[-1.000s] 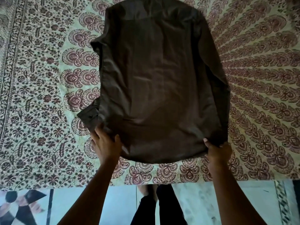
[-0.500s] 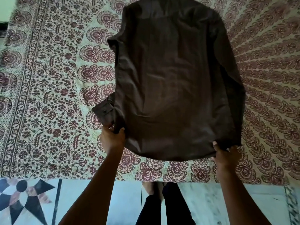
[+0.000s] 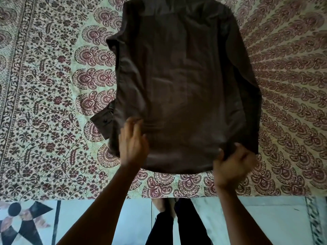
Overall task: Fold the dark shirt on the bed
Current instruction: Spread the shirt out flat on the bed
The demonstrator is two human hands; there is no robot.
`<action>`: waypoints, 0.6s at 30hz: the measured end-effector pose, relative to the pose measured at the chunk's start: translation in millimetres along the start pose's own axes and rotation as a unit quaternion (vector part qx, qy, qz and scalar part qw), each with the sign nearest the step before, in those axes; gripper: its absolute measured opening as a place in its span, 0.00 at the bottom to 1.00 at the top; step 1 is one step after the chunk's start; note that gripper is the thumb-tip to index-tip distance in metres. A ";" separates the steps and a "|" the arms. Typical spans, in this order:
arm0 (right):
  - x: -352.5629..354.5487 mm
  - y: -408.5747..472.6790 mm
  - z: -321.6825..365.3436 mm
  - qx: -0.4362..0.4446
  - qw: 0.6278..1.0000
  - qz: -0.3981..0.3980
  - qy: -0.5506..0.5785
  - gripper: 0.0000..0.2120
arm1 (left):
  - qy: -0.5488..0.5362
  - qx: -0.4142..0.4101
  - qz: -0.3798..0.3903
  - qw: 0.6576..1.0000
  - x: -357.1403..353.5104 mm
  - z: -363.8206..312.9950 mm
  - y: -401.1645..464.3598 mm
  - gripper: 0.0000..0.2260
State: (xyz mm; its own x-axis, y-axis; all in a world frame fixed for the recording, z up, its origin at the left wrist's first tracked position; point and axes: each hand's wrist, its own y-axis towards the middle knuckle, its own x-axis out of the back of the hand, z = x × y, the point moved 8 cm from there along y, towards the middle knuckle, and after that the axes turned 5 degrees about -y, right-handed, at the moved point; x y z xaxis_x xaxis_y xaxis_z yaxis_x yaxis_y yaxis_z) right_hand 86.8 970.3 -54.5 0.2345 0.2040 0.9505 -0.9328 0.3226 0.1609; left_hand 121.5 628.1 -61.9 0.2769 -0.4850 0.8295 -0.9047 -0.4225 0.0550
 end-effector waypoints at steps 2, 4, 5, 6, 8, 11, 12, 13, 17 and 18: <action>-25.5 5.6 38.7 0.134 0.990 0.047 -0.002 0.21 | 0.064 -0.076 0.117 0.988 -37.7 -15.9 9.4 0.30; -53.0 7.3 71.6 0.235 0.965 0.117 0.000 0.22 | 0.116 -0.110 0.190 0.969 -65.8 -20.2 9.6 0.35; -64.9 6.4 78.1 0.262 0.954 0.146 -0.013 0.23 | 0.131 -0.113 0.204 0.964 -75.2 -18.5 5.1 0.36; -74.3 4.7 76.0 0.267 0.948 0.169 -0.035 0.25 | 0.144 -0.108 0.207 0.962 -80.2 -16.3 -2.0 0.36; -76.0 -0.4 50.3 0.220 0.954 0.190 -0.074 0.27 | 0.158 -0.072 0.216 0.961 -84.5 -13.0 -21.1 0.40; -61.7 -21.1 11.1 0.184 0.956 0.206 -0.100 0.30 | 0.165 -0.032 0.246 0.954 -82.4 -8.8 -51.5 0.46; -57.1 -25.7 3.3 0.185 0.953 0.214 -0.110 0.31 | 0.163 -0.031 0.253 0.953 -80.8 -11.6 -56.5 0.47; -53.1 -27.7 -1.0 0.186 0.950 0.222 -0.116 0.31 | 0.157 -0.034 0.254 0.954 -79.0 -17.0 -57.6 0.47; -44.0 -7.5 12.0 0.214 0.946 0.206 -0.128 0.28 | 0.126 -0.132 0.246 0.952 -86.8 -56.8 -39.7 0.41; -47.9 0.0 18.7 0.233 0.940 0.220 -0.120 0.28 | 0.127 -0.163 0.267 0.941 -96.2 -63.1 -38.9 0.41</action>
State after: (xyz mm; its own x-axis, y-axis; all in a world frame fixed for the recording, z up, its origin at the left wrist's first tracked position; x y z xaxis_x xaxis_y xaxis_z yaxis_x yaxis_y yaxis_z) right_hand 70.5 943.3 -95.0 -0.2178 -0.0089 0.9760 -0.9567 -0.1960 -0.2153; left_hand 109.6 739.6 -108.8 -0.2951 -0.3448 0.8911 -0.9555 0.1072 -0.2749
